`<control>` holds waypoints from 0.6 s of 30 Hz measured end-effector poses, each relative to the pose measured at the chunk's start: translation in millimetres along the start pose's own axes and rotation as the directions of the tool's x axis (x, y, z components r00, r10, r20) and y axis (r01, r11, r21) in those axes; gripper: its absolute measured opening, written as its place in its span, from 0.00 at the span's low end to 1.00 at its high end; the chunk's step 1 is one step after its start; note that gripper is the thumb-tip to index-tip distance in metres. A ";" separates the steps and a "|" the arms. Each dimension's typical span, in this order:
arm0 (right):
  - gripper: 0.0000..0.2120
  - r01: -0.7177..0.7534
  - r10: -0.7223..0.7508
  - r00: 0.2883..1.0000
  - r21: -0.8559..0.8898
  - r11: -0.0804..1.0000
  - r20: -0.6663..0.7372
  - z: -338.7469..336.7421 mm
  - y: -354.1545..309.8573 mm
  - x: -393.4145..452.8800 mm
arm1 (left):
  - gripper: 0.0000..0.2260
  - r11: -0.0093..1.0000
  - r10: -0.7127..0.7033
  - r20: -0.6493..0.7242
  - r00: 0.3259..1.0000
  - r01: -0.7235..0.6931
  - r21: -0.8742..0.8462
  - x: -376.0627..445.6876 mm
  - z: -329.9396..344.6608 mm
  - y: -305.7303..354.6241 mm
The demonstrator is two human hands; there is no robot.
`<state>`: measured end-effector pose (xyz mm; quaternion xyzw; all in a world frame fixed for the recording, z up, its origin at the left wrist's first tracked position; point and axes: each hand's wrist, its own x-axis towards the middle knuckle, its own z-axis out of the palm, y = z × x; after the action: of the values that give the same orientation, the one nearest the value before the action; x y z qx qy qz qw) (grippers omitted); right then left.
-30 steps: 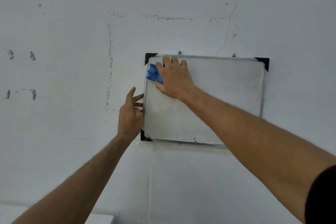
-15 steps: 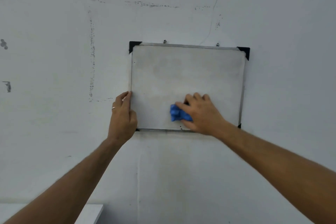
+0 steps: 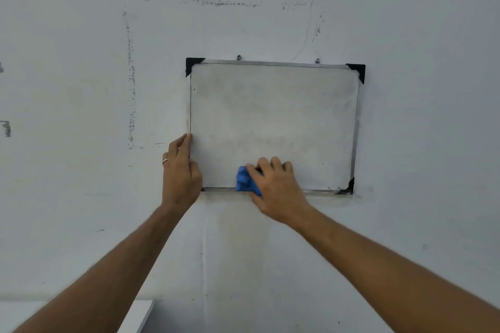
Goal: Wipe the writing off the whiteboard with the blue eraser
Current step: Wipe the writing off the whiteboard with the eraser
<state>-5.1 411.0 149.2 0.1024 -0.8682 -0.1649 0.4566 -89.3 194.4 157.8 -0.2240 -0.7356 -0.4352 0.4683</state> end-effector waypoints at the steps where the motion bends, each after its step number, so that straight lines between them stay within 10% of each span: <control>1: 0.27 0.017 -0.017 1.000 0.002 1.000 -0.002 0.6 -12.1 7.9 | 0.26 1.000 0.002 -0.002 1.000 -0.002 0.002 -0.3 0.1 -2.4; 8: 0.27 0.082 -0.084 0.989 -0.018 0.996 -0.119 -10.4 -31.9 64.0 | 0.26 1.000 0.015 0.003 1.000 -0.015 0.023 4.3 -4.6 -10.4; 18: 0.27 -0.372 0.416 0.855 0.191 0.908 -0.311 -68.1 80.7 110.9 | 0.26 0.999 -0.006 0.090 0.996 0.002 0.043 18.3 -11.5 -1.1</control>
<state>-13.3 436.1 300.1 -0.0221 -0.7855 0.0071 0.6184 -92.9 182.6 175.6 -0.2318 -0.7655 -0.4098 0.4386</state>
